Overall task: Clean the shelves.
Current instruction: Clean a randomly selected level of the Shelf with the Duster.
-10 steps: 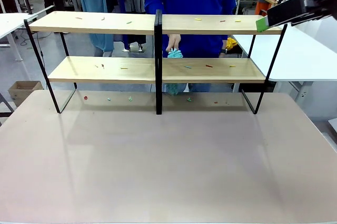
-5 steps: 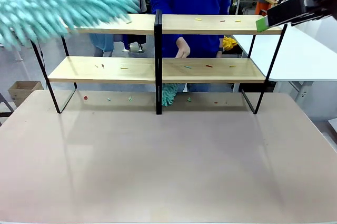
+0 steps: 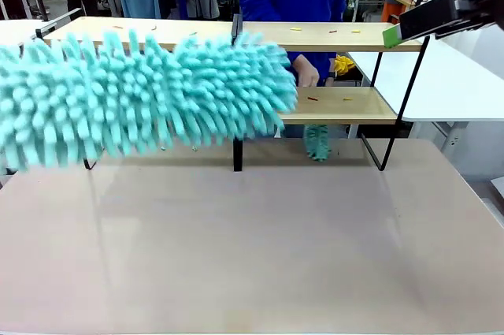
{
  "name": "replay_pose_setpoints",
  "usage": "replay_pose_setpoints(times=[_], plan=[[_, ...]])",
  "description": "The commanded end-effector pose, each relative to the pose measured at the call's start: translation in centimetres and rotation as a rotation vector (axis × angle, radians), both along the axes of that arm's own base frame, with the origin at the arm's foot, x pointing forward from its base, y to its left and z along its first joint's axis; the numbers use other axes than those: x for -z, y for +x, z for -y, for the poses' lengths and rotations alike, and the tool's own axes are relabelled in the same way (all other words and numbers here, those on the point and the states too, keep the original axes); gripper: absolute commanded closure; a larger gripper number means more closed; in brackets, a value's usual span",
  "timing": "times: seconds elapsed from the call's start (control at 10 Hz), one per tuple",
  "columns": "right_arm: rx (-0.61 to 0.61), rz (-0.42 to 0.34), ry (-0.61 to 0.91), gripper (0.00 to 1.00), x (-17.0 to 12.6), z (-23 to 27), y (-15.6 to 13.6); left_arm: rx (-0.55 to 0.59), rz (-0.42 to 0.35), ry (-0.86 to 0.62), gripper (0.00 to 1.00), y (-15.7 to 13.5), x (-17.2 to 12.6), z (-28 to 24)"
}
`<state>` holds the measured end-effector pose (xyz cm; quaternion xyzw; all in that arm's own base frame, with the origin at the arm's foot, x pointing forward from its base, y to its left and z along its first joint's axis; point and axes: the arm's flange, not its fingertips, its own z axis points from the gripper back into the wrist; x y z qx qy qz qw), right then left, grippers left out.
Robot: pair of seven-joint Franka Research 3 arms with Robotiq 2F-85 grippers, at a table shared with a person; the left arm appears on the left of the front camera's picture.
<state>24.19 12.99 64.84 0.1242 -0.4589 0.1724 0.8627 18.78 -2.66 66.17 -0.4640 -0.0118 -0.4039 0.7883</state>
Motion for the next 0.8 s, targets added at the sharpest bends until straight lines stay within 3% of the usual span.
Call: replay_pose_setpoints(times=[0.0,0.2,0.3,0.4,0.5,0.7], plan=[[0.011,-0.002,0.007,0.0,0.0,-0.1,0.0,-0.04,-0.002,-0.014,0.87,0.5,-0.8,-0.8],[0.011,-0.002,0.007,0.0,0.0,-0.1,0.0,-0.041,-0.004,-0.003,0.87,0.6,-0.2,-1.0],[0.011,-0.002,0.007,0.0,0.0,-0.1,0.0,-0.018,-0.073,-0.025,0.87,1.1,0.4,0.2],[0.011,-0.002,0.007,0.0,0.0,-0.1,0.0,-0.037,-0.115,0.017,0.87,1.7,1.1,2.7],[0.011,-0.002,0.007,0.0,0.0,-0.1,0.0,0.016,-0.147,0.053,0.87,1.6,1.9,5.7],[0.011,-0.002,0.007,0.0,0.0,-0.1,0.0,-0.062,-0.12,0.176,0.87,0.9,4.1,13.5]])
